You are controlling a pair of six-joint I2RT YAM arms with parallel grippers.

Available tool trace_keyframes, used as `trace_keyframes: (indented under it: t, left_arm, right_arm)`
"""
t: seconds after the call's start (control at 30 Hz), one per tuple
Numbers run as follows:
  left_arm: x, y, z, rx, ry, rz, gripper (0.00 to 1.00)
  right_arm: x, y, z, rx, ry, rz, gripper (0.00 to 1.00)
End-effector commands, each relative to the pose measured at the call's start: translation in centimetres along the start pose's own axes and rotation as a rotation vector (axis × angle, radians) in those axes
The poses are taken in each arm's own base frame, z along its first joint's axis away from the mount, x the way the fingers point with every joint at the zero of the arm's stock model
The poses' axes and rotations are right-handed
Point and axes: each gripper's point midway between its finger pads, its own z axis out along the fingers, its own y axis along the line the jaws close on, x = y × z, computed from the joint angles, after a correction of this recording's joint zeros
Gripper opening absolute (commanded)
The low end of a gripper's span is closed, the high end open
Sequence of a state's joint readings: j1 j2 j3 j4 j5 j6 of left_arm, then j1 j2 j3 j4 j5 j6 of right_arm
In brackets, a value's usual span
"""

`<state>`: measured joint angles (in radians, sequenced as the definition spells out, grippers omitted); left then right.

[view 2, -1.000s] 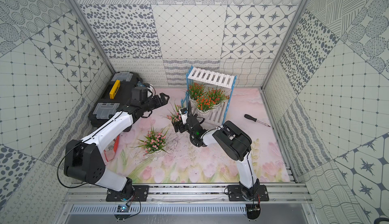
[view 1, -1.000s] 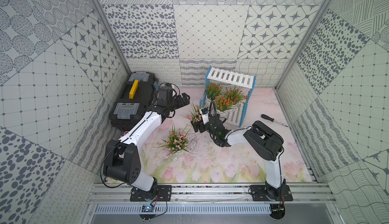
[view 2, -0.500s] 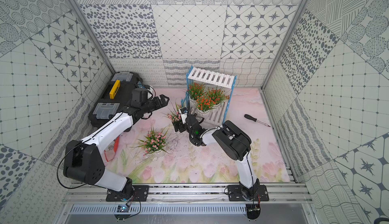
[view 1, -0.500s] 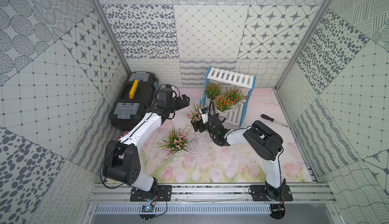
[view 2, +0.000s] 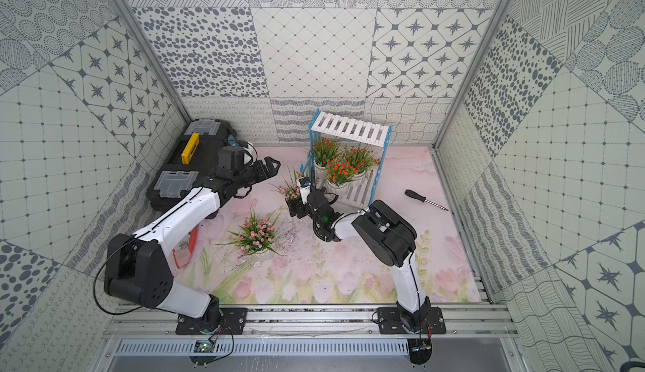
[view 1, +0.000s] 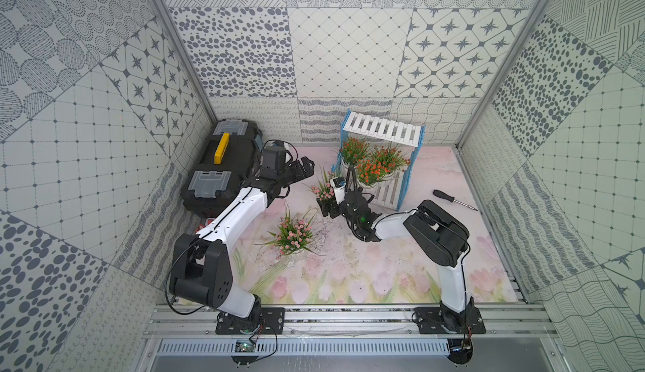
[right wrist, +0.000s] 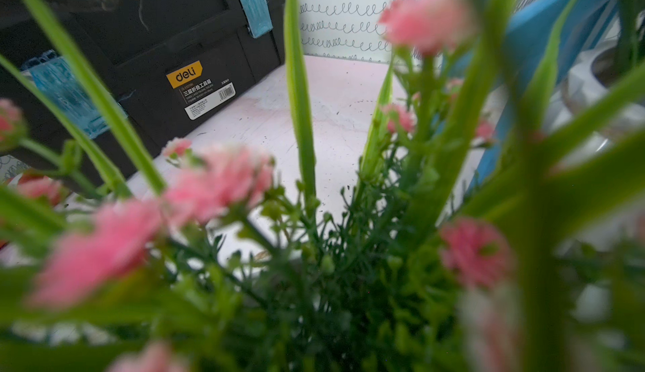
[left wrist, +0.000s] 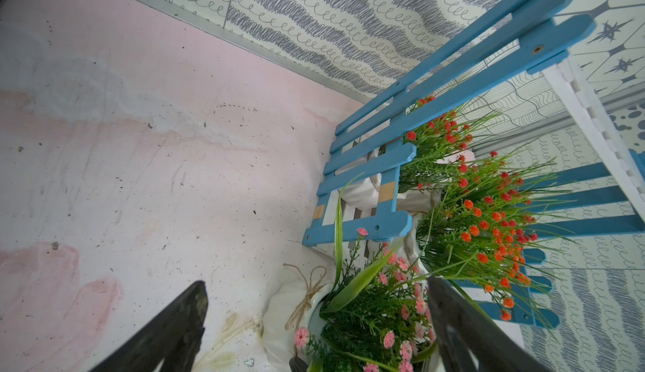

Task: Place the baby's breath potted plants on the rack by color
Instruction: Pick up the baby's breath potted plant from the center of the board.

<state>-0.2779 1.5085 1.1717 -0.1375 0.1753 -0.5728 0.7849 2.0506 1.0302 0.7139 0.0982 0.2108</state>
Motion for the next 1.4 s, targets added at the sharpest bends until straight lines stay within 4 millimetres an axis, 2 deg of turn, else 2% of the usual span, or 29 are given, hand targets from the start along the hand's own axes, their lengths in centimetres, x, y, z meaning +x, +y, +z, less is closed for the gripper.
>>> trace_keyframes:
  t: [0.0, 0.13, 0.57, 0.9, 1.0, 1.17, 1.37]
  left_arm:
    - [-1.3, -0.8, -0.4, 0.033, -0.053, 0.006, 0.98]
    - [-1.3, -0.9, -0.5, 0.038, -0.057, 0.005, 0.98]
    - [-1.3, -0.9, -0.6, 0.040, -0.056, 0.006, 0.98]
    - [-1.3, -1.0, -0.7, 0.044, -0.056, 0.004, 0.98]
    - [-1.4, -1.1, -0.8, 0.046, -0.059, 0.004, 0.98]
    - [-1.5, -1.2, -0.9, 0.049, -0.063, 0.005, 0.98]
    - [-1.6, -1.2, -1.1, 0.045, -0.069, 0.007, 0.98]
  right_arm:
    - [3.4, -0.9, 0.3, 0.035, 0.096, 0.012, 0.94]
    - [3.9, -1.0, 0.3, 0.044, 0.106, 0.012, 0.96]
    - [4.6, -1.0, 0.8, 0.078, 0.172, -0.042, 0.94]
    - [5.3, -1.1, 0.9, 0.083, 0.197, -0.037, 0.97]
    - [5.1, -1.2, 0.9, 0.089, 0.189, -0.037, 0.93]
    - [3.9, -1.1, 0.4, 0.098, 0.146, -0.045, 0.81]
    - [1.0, -0.6, -1.0, 0.095, 0.089, -0.073, 0.79]
